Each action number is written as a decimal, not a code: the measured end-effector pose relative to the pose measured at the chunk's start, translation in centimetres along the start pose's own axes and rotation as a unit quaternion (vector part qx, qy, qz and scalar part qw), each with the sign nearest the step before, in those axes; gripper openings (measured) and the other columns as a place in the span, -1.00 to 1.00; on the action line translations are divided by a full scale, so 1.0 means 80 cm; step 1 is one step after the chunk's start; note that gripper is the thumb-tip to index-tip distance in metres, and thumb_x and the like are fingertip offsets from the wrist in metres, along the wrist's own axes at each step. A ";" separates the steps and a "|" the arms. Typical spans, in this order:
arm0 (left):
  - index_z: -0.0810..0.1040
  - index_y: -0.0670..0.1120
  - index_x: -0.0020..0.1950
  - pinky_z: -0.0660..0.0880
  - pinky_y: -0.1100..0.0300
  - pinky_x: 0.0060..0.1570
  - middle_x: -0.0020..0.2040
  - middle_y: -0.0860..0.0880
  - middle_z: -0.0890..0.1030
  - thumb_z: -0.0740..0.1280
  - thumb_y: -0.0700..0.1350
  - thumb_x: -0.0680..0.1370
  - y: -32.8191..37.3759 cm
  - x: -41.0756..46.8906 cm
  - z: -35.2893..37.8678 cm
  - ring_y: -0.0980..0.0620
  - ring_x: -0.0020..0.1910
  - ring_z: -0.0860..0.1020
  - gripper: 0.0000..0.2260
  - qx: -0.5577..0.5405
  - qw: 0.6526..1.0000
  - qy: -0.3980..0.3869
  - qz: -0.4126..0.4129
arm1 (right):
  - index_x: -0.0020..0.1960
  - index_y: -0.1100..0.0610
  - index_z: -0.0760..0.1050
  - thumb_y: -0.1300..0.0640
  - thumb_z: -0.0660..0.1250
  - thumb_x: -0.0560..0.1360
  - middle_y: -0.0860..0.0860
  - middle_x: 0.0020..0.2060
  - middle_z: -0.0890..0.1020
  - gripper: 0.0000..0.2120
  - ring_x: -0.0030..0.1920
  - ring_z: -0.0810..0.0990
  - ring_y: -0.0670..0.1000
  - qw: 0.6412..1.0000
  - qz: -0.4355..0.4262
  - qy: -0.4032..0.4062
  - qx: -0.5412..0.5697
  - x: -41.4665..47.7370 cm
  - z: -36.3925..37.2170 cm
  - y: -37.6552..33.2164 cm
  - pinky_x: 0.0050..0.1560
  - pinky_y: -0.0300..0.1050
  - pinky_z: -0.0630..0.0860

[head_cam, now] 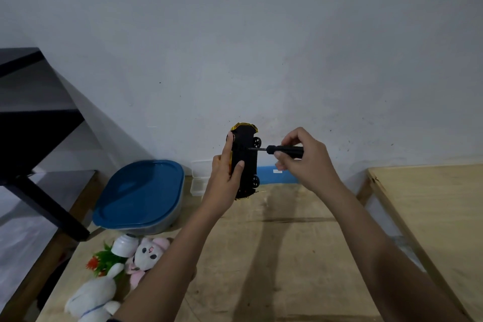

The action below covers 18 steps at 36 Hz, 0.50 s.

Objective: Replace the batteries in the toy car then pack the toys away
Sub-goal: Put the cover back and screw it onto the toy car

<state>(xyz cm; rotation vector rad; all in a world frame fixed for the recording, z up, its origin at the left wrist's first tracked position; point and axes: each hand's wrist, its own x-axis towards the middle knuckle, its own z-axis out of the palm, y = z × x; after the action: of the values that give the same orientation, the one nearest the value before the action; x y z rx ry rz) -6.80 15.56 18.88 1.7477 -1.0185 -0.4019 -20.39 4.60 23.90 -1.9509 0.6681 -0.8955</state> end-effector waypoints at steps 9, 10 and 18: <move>-0.12 0.28 0.49 0.30 0.48 -0.14 0.17 -0.06 0.33 0.10 -0.02 0.65 0.001 0.013 0.010 0.32 -0.02 0.36 -0.47 -0.001 1.000 -0.012 0.012 | -0.05 0.24 0.37 0.25 0.35 0.48 0.08 -0.19 0.60 -0.84 -0.43 0.65 -0.03 0.999 0.022 0.030 0.036 0.003 -0.011 0.004 -0.34 -0.26 0.59; -0.12 0.28 0.49 0.29 0.48 -0.12 0.17 -0.06 0.33 0.10 -0.02 0.65 0.000 0.014 0.012 0.33 -0.01 0.36 -0.47 0.003 1.000 -0.015 0.015 | -0.06 0.25 0.38 0.20 0.34 0.50 0.09 -0.25 0.61 -0.84 -0.46 0.64 -0.02 0.997 0.028 0.050 0.042 0.003 -0.012 0.003 -0.35 -0.22 0.60; -0.12 0.26 0.51 0.26 0.53 -0.14 0.18 -0.08 0.36 0.10 -0.03 0.65 0.003 0.025 0.023 0.33 -0.04 0.37 -0.47 0.025 0.999 -0.030 0.018 | -0.09 0.22 0.44 0.28 0.37 0.46 0.04 -0.16 0.63 -0.89 -0.24 0.69 -0.10 0.999 0.008 0.017 0.048 0.004 -0.025 0.009 -0.16 -0.33 0.58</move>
<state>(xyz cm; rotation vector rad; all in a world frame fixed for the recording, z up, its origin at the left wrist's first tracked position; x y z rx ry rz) -7.01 12.87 18.73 1.7674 -1.1095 -0.4106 -21.84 3.04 24.15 -1.8473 0.6483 -0.9360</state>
